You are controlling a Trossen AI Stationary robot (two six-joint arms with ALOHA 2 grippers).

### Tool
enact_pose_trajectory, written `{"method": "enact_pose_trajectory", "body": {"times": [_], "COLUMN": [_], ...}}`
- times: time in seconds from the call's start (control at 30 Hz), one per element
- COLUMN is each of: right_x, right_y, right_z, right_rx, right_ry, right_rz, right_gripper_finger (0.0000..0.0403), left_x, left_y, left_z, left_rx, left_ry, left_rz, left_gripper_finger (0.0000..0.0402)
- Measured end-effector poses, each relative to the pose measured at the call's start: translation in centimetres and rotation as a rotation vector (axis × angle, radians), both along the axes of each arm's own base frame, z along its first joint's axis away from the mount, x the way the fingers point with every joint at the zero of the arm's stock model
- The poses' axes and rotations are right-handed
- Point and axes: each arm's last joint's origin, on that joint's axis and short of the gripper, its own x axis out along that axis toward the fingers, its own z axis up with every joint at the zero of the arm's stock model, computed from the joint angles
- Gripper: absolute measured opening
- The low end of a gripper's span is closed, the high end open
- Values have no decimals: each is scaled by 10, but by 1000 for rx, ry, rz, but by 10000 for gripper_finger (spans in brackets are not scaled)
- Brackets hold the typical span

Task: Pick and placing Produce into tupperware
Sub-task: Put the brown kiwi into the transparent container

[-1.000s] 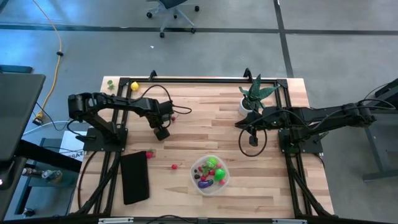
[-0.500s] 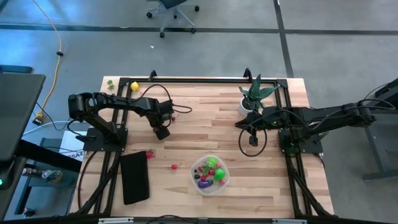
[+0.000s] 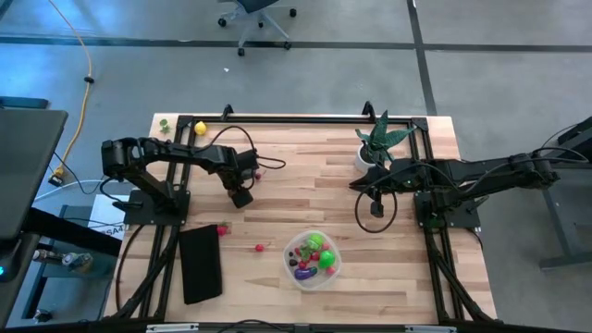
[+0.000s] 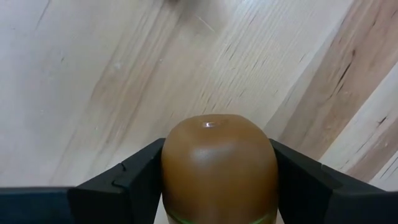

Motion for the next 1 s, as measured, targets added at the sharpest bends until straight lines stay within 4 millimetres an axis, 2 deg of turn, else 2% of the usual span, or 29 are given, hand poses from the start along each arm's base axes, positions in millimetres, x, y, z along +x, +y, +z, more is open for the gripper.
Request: {"method": "enact_pose_trajectory", "body": {"times": [0.43, 0.57, 0.67, 0.8, 1.0], "right_x": [0, 0, 0, 0, 0], "right_y": [0, 0, 0, 0, 0], "right_z": [0, 0, 0, 0, 0], "right_rx": [0, 0, 0, 0, 0], "right_ry": [0, 0, 0, 0, 0], "right_rz": [0, 0, 0, -1, 0], "right_gripper_finger": [26, 26, 26, 26, 26], "left_x": [-1, -1, 0, 4, 18], "left_y": [1, 1, 0, -10, -46], "left_z": [0, 6, 19, 46, 92], "left_rx": [20, 38, 73, 172, 362], "left_ry": [9, -22, -109, -282, -616], "left_rz": [1, -9, -44, -108, -253], "left_gripper_finger": [232, 236, 234, 231, 238]}}
